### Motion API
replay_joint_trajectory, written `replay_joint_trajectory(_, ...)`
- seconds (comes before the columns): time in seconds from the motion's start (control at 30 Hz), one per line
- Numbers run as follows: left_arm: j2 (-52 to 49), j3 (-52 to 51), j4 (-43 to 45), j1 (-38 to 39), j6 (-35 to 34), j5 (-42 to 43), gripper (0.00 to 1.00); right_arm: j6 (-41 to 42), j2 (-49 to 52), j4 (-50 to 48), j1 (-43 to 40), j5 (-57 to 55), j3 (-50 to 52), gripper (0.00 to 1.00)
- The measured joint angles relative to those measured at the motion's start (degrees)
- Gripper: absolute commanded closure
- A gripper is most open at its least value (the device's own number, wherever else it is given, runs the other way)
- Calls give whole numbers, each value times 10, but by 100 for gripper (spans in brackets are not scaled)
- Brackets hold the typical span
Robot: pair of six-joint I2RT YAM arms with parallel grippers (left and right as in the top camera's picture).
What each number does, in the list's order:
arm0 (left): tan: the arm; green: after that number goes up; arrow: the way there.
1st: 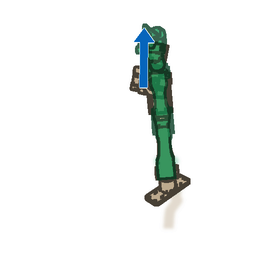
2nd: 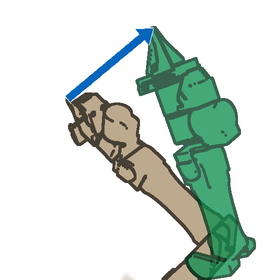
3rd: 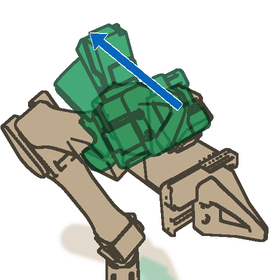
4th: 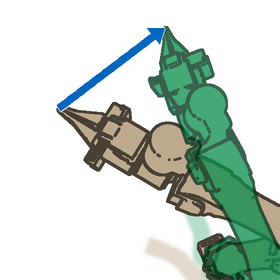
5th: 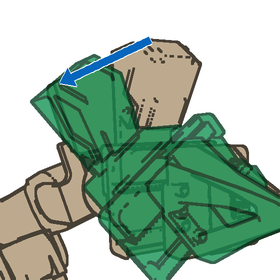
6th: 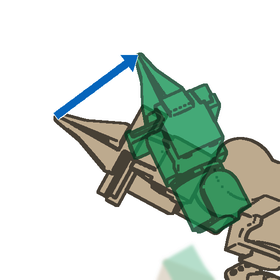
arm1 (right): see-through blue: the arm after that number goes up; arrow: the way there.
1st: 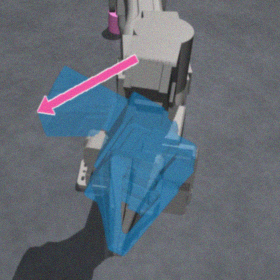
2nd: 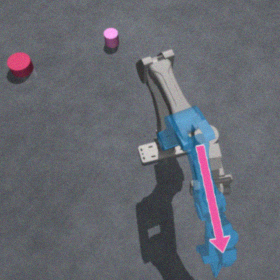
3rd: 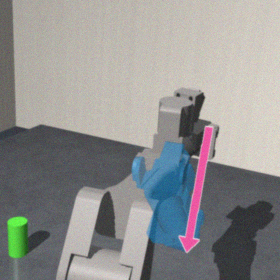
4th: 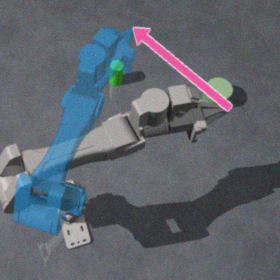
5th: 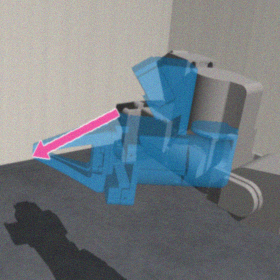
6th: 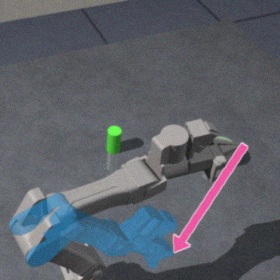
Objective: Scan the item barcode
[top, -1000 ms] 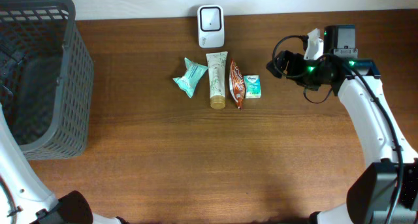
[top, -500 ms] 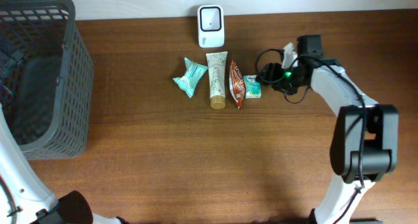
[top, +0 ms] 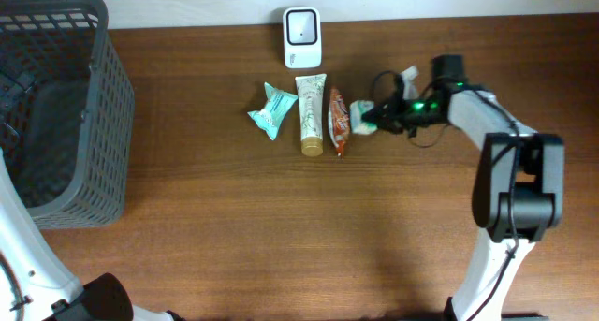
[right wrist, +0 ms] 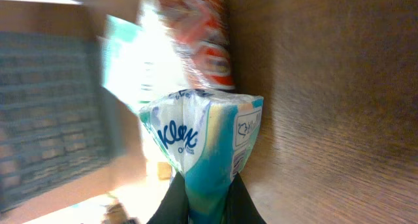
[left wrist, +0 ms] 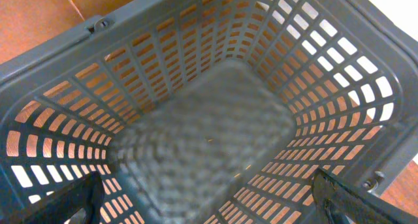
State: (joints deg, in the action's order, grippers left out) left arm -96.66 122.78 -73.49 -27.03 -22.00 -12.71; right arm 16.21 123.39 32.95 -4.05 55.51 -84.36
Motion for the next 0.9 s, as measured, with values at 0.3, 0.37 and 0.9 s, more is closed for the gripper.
replay_joint_trajectory(0.3,0,0,0,0,0,0,1,-32,0,85,-40,55,-14,96)
replay_joint_trajectory(0.37,0,0,0,0,0,0,1,-24,0,180,-39,-115,-35,60)
replay_joint_trajectory(0.9,0,0,0,0,0,0,1,25,1,407,189,-663,-184,43)
